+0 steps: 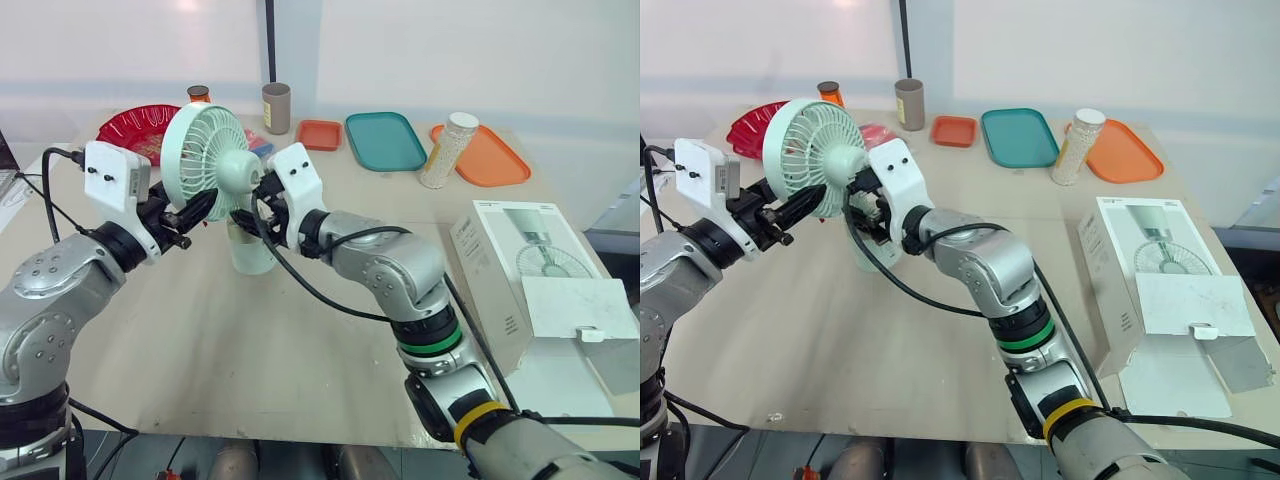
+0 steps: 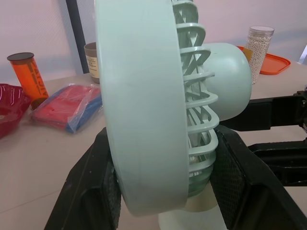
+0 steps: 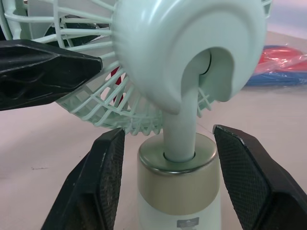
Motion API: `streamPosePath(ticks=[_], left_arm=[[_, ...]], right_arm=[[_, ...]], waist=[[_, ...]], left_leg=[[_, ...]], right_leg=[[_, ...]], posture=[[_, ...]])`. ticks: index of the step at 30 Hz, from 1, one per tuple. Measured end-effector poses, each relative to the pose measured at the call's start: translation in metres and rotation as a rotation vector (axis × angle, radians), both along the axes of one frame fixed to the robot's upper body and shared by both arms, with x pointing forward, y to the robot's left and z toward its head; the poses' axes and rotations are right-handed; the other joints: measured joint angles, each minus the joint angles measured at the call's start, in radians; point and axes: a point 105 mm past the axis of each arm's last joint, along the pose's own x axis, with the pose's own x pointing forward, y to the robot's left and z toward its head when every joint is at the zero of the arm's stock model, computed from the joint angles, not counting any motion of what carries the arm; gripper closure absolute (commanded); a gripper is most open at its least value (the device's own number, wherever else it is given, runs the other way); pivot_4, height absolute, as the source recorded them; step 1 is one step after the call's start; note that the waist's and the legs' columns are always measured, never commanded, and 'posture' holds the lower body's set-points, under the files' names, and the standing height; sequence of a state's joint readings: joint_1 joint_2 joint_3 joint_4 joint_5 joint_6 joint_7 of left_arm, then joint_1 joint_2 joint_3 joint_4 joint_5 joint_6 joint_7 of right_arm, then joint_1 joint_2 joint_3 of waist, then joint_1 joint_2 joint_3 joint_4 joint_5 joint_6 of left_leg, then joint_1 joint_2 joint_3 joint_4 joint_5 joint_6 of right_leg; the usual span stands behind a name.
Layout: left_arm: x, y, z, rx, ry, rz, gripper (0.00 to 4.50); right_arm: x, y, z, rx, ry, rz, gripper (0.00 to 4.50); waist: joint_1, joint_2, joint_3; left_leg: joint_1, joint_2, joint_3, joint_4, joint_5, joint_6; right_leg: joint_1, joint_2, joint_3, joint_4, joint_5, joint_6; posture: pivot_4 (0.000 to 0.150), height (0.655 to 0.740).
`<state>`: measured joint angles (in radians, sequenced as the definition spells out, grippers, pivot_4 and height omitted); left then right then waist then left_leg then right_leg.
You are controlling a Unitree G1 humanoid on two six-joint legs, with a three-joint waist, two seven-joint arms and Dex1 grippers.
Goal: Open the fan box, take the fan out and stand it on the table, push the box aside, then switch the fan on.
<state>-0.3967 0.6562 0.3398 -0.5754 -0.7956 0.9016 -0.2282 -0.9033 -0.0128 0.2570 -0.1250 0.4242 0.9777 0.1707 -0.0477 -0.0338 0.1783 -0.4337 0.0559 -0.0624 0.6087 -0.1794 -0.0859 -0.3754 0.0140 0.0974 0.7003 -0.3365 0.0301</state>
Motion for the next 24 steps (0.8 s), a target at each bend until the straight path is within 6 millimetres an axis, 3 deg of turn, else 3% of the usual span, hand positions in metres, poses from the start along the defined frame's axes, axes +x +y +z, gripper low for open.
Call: streamPosePath(ticks=[24], left_arm=[[0.0000,0.0006,-0.0015,-0.001,0.005,0.004,2.42]], right_arm=[[0.0069,0.0023,-0.0031,0.015,0.017,-0.022,1.50]], waist=[[0.000,0.000,0.000]], left_leg=[[0.000,0.000,0.000,0.000,0.000,0.000]], right_leg=[[0.000,0.000,-0.001,0.000,0.000,0.000]], posture=[[0.150,0.7400]])
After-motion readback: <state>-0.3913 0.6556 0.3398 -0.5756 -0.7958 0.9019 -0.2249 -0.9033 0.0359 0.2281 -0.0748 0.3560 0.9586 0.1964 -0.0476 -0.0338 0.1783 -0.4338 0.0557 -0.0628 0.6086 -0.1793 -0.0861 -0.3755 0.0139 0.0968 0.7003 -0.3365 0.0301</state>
